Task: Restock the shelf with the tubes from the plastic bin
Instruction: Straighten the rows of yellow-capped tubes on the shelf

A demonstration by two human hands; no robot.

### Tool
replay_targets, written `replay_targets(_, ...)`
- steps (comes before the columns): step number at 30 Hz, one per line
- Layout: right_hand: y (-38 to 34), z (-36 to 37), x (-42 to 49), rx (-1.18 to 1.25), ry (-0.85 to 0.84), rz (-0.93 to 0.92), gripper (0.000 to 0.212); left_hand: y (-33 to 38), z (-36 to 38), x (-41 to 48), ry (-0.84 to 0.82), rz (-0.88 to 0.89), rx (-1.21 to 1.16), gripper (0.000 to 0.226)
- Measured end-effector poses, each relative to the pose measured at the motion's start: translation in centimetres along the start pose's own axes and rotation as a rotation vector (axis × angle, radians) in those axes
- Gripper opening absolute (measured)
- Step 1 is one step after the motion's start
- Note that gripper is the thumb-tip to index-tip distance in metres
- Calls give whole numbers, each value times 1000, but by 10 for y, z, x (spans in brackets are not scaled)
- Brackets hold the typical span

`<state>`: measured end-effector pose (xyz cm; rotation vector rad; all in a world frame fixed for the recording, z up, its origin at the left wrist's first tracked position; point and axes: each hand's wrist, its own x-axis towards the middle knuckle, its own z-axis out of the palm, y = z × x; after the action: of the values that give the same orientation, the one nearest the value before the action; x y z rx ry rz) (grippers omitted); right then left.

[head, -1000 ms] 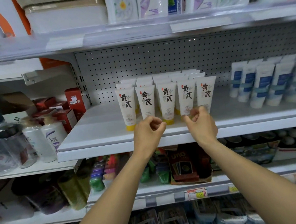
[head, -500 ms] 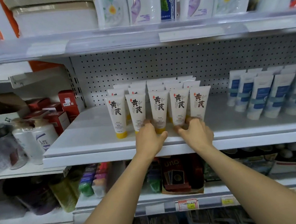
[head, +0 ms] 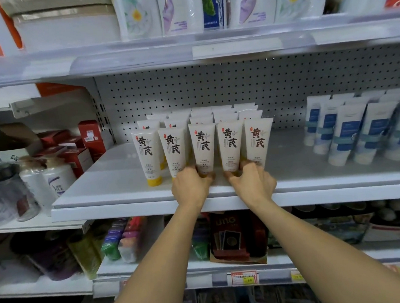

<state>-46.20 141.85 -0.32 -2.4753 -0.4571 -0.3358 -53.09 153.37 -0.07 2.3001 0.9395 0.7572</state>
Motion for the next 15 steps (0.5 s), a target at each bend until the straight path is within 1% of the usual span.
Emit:
replay_targets(12, 4, 1, -1, 9, -4, -47, 40, -4, 2, 2, 2, 24, -48, 37)
replay_targets(15, 6, 0, -1, 45, -31, -65, 39, -5, 2, 2, -7, 39, -66, 38)
